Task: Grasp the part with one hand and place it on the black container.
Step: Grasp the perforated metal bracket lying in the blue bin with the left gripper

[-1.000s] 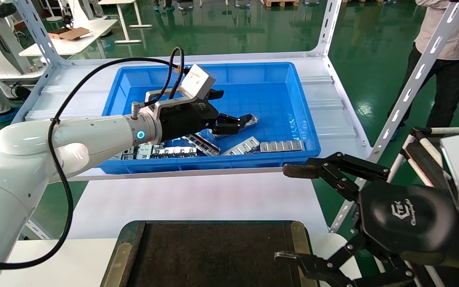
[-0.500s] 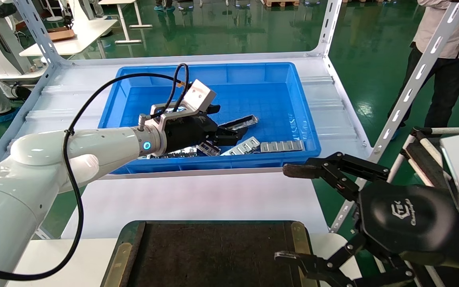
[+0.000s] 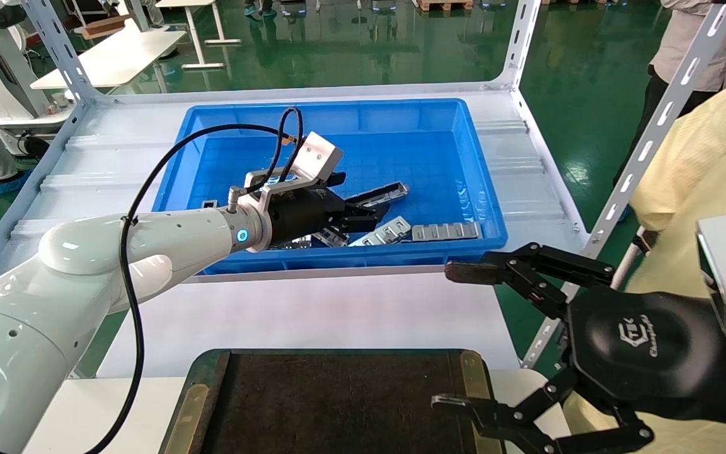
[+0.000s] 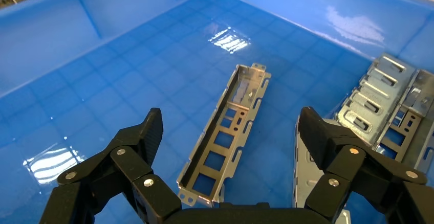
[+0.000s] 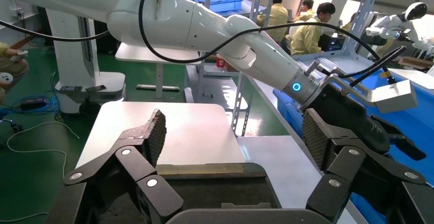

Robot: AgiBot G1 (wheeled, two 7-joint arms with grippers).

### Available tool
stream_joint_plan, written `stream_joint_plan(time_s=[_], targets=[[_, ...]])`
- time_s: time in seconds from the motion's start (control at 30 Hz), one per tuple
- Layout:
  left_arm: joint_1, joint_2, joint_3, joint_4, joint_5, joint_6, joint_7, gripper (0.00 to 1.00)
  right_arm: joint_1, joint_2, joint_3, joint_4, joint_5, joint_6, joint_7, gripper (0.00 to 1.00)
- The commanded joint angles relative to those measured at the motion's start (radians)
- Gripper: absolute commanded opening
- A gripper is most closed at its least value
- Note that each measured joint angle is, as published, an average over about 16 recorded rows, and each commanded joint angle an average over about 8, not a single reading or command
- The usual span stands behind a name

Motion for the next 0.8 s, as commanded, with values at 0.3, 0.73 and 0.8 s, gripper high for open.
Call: stream_joint_plan(time_s=[0.3,0.73,0.8], targets=[[0.008,-0.004,0.074,-0.010,-0.051,-0.035,-0.028,0.00,0.000,0.000,0.000,0.000,0.000,0.000,0.000,0.00],[0.010,-0.004,0.132,0.006,-0.116,-0.059,-0.019,0.00,0.000,0.000,0.000,0.000,0.000,0.000,0.000,0.00],[0.009,-0.004,0.140,0.008,-0.126,-0.060,-0.016,0.00,0.000,0.000,0.000,0.000,0.000,0.000,0.000,0.00]])
